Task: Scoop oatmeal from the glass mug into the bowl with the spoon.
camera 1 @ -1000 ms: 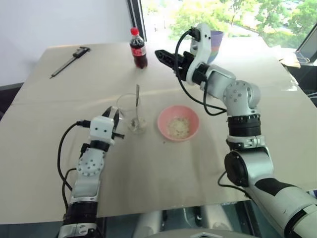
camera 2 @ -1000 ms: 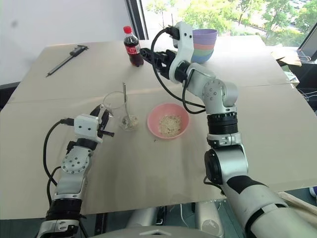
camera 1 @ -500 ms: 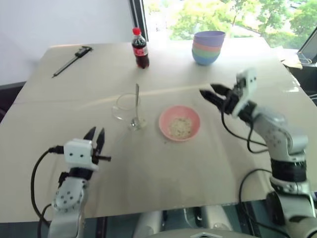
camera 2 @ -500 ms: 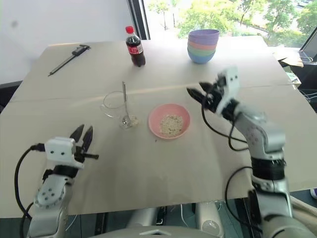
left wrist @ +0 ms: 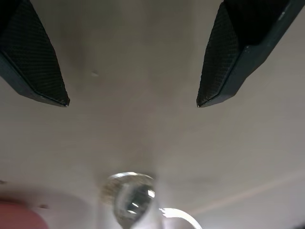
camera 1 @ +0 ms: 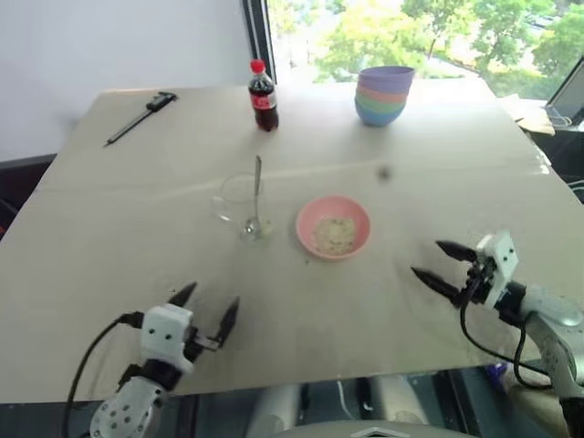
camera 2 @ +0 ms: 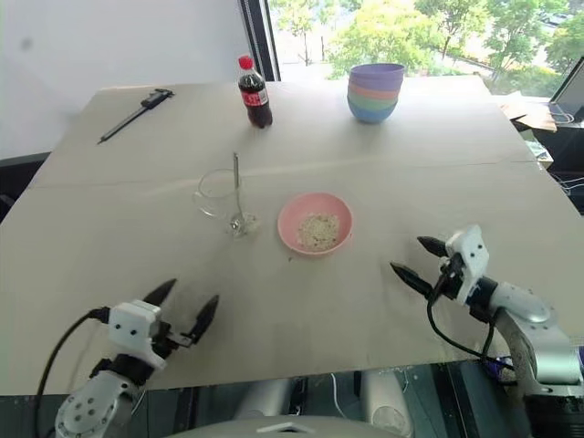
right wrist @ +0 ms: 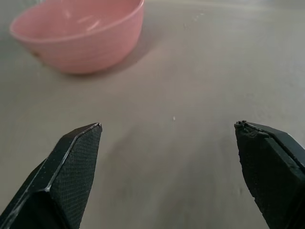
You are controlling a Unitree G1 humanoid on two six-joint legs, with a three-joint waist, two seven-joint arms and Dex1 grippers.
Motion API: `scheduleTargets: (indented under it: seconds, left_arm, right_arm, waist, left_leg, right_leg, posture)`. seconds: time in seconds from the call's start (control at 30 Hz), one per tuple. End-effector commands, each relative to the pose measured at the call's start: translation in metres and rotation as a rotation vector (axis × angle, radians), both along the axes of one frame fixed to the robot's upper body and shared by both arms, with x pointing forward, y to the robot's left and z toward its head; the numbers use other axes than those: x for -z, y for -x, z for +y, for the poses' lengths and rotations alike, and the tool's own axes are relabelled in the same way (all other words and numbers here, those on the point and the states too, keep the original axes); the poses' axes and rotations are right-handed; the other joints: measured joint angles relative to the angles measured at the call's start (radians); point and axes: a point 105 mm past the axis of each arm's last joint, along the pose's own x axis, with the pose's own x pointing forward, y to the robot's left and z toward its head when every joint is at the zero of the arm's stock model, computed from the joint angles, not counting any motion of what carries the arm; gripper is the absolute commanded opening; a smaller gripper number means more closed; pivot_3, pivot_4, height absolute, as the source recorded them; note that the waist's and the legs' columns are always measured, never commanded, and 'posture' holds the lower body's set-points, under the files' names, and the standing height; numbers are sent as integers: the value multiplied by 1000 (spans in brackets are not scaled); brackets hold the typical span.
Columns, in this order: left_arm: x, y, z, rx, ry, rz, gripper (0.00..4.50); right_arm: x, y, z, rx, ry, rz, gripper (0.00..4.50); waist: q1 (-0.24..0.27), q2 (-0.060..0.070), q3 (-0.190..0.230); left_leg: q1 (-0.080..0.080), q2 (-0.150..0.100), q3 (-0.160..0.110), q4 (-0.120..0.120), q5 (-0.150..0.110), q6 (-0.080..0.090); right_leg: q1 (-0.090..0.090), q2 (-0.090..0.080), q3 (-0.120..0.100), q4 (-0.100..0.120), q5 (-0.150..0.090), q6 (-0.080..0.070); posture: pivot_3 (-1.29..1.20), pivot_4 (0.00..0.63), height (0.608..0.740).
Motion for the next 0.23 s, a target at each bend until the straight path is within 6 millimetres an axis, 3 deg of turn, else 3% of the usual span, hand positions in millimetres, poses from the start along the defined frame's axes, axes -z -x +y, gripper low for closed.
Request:
scheduleTargets:
  seconds: [0.03,0.23]
  left_arm:
    - [-8,3,-4,17,30,-13,4466]
    - [-8,6,-6,24,29,-9,4466]
  right_arm:
    - [-8,4,0,-47,5,-71,4479]
    - [-1,15,-1,-99,6,-75,4479]
  waist:
    - [3,0,0]
    - [8,0,0]
  left_leg:
    - [0,0,0,0,0,0]
    - [0,0,0,0,0,0]
  right_leg:
    - [0,0,0,0,0,0]
    - [1,0,1,-1,0,0]
  posture:
    - [0,150,740]
    - [0,150,740]
